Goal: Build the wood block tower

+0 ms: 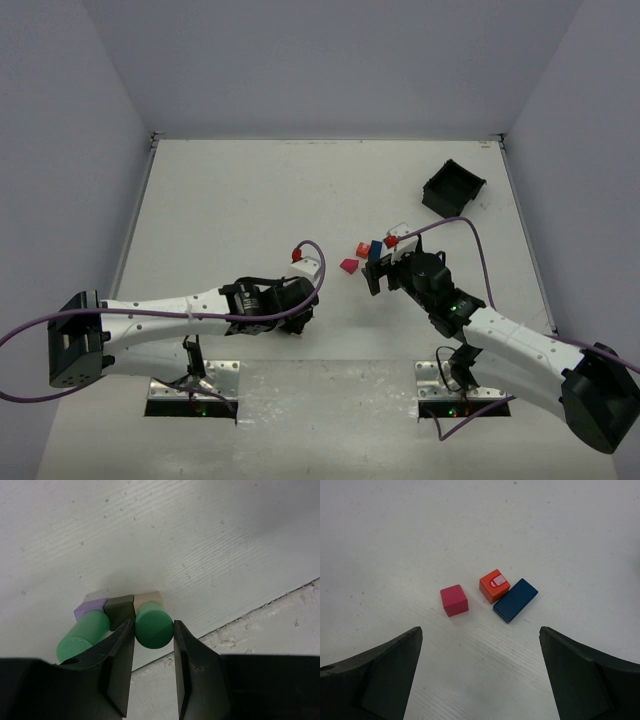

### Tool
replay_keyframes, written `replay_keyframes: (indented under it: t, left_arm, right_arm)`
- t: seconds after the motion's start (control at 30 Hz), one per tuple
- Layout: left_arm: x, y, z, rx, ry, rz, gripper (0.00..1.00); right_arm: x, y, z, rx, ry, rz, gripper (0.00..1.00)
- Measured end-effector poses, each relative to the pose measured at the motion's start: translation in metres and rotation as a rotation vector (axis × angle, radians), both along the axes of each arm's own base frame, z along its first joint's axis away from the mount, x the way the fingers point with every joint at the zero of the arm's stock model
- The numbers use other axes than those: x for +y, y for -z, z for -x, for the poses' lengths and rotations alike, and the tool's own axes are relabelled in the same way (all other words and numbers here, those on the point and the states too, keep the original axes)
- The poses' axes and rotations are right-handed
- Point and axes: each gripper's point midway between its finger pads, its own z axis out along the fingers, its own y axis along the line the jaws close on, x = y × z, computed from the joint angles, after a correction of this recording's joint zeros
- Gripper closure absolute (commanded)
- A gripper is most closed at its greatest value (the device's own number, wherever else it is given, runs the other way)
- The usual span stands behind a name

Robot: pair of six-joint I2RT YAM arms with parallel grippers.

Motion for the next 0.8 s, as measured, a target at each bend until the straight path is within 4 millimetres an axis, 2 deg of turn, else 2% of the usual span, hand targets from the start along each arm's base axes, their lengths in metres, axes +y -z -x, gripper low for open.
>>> replay_keyframes:
  t: [0.37, 0.8]
  left_arm:
    - [-0.0016, 0.0002, -0.0005, -0.001, -0.006, 0.010, 0.89]
    - [-0.0016, 0.0006, 0.0010, 0.002, -0.012, 0.011, 0.75]
  right_arm:
    - [-0.0001, 0.0006, 0.0000, 0.001, -0.001, 0.003, 0.01]
    - [-0.0001, 0.0006, 0.0001, 0.001, -0.001, 0.003, 0.01]
